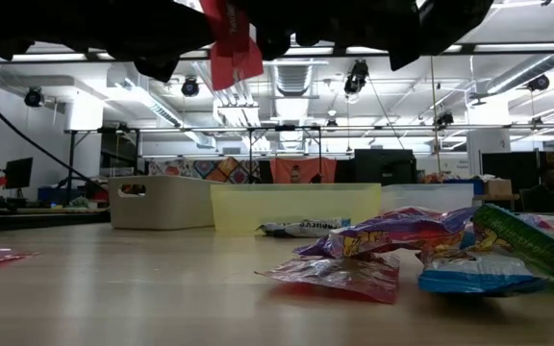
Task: Sort candy
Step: Put the red candy into the transparent bin
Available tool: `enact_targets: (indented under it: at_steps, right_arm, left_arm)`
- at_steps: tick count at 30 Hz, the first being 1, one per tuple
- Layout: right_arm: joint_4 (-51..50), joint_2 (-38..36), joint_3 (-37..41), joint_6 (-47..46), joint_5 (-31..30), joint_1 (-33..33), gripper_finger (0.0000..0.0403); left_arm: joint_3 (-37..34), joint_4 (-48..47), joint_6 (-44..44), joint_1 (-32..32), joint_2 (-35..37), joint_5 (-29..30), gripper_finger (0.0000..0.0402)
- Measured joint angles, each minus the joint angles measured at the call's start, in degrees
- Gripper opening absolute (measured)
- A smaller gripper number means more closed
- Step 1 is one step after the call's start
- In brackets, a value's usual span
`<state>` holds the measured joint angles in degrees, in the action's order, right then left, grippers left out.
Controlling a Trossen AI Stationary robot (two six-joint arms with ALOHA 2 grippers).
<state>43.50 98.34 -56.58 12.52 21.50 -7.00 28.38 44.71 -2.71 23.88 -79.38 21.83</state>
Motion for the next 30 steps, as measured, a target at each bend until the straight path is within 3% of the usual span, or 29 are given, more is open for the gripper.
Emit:
enact_targets:
  at_steps: [7,10,13,19,21,24,27,30]
  right_arm:
    - [-1.4,-1.2,0.0,-3.0,-0.6,1.7,0.0015]
    - [-8.3,-3.5,0.0,-3.6,-5.0,3.1,0.0014]
    - [-21.1,-7.3,-0.7,-3.6,-16.6,4.4,0.0014]
    - [-49.3,-15.6,-2.8,-10.2,-51.2,8.7,0.0013]
    - [-56.6,-18.3,-2.6,-16.7,-55.9,12.2,0.0013]
    - [-63.7,-22.3,-0.8,-27.2,-50.1,19.4,0.0013]
    - [-65.1,-24.4,2.4,-35.6,-40.8,26.8,0.0013]
    - [-65.5,-24.9,5.2,-42.0,-36.0,32.9,0.0013]
  left_arm:
    - [0.0,-6.6,-0.9,0.0,3.4,0.5,0.0078]
    - [0.0,-12.9,-0.2,0.0,6.3,1.8,0.0098]
    - [0.0,-20.2,3.1,0.0,9.7,5.6,0.0108]
    - [0.0,-32.6,9.3,0.0,15.9,10.9,0.0111]
    - [0.0,-34.4,10.1,0.0,17.3,11.3,0.0111]
    - [0.0,-35.4,10.3,0.0,18.8,11.5,0.0111]
    - [0.0,-35.4,10.3,0.0,19.3,12.3,0.0111]
    - [0.0,-35.6,10.3,0.0,19.2,13.3,0.0111]
